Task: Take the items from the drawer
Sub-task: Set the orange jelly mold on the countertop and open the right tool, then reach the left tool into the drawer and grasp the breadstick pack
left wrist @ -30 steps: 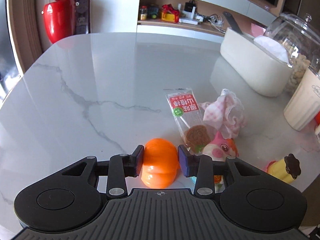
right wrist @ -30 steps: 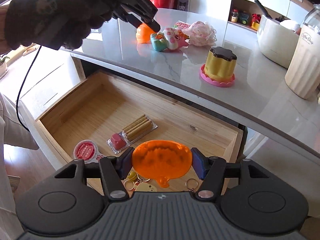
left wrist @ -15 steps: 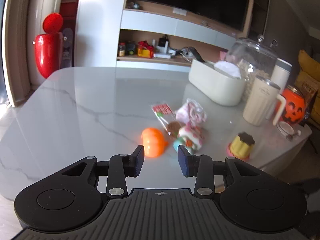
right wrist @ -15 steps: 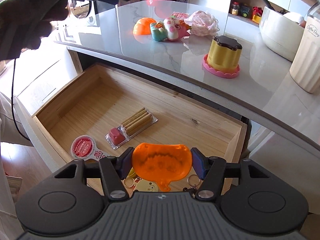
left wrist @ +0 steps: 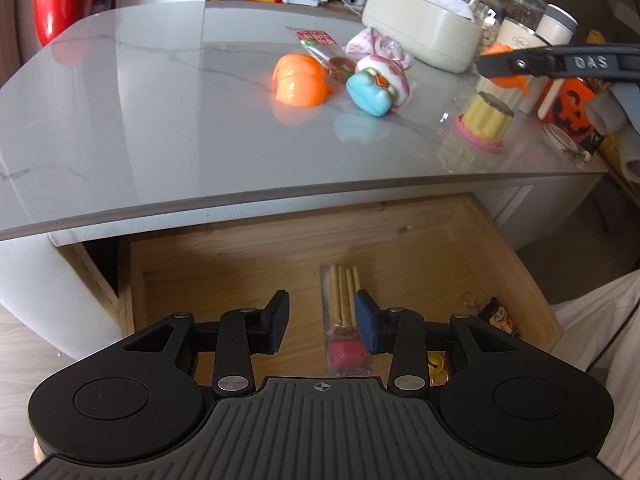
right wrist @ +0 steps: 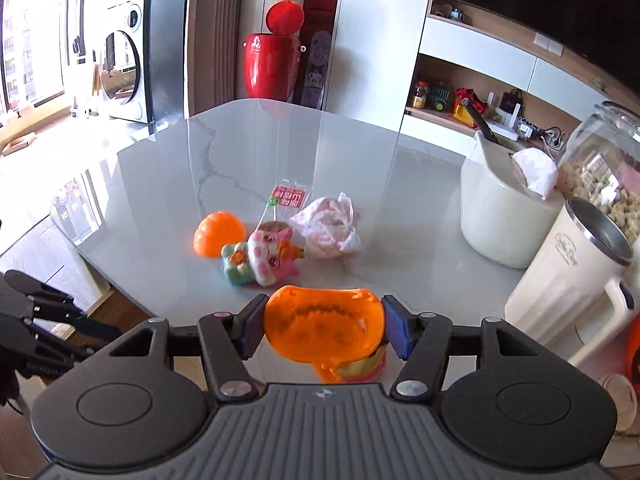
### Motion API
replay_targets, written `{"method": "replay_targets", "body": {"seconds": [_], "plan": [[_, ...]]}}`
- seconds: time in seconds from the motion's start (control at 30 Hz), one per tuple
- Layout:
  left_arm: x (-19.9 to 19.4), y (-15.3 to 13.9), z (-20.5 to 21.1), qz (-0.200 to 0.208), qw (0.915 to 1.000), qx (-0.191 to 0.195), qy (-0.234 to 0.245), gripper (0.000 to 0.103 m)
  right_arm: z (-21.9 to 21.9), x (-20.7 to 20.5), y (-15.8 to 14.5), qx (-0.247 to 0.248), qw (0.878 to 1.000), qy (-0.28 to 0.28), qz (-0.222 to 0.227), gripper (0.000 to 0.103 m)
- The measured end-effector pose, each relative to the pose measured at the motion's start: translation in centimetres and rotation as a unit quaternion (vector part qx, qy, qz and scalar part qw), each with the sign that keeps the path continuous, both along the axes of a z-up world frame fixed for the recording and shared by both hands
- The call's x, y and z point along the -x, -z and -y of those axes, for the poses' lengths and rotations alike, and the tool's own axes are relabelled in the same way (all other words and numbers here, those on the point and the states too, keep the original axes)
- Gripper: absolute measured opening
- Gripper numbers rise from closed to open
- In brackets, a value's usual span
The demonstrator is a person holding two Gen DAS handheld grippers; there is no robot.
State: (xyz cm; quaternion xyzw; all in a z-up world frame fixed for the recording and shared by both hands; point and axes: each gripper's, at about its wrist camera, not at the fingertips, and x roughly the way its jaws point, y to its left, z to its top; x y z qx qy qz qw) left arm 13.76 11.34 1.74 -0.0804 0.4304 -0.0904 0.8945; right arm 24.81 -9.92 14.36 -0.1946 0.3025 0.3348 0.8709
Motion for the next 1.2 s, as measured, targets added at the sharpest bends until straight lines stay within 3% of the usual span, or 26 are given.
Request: {"method": "replay_targets", "body": {"seconds": [0.17, 0.33, 0.67, 0.8, 0.93, 1.03, 1.1, 1.2], "plan": [[0.7, 1.1, -0.6, -0.020, 0.9998, 0.001, -0.001, 0.040, -3.8, -4.1, 2.1, 0.039, 0.999, 0.019, 0.008, 0.061], [0.8, 0.8, -0.7, -0.018, 0.9998, 0.003, -0.002, 0.040, -4.3, -5.7, 3.2, 0.039, 0.999, 0.034, -0.004, 0.064], [0.5, 1.3, 0.9, -0.039, 0.9984, -0.010, 0.041, 0.040, 2.1, 0.9, 1.1, 0.024, 1.000, -0.012, -0.010, 0.077], [0.2, 1.4, 1.2, -0.056, 0.9968, -0.011, 0.056, 0.040, 4.5, 2.9, 2.6, 0.027, 0.998, -0.024, -0.055, 0.080], [-0.3, 1.6, 1.9, -0.089, 0.9927, -0.030, 0.075, 0.040, 6.2, 4.2, 6.3, 0.046, 0.994, -0.022, -0.093, 0.082], [-1.1, 2.0, 3.3, -0.133, 0.9795, -0.081, 0.128, 0.039, 7.0, 3.8, 8.8, 0.043, 0.990, 0.000, -0.131, 0.082], [-1.6, 2.4, 4.8, -0.165, 0.9595, -0.122, 0.194, 0.039, 7.1, 3.7, 10.1, 0.054, 0.987, 0.010, -0.152, 0.082], [-2.6, 3.3, 7.2, -0.202, 0.9200, -0.169, 0.291, 0.039, 7.3, 3.8, 10.4, 0.054, 0.986, 0.005, -0.159, 0.083]]}}
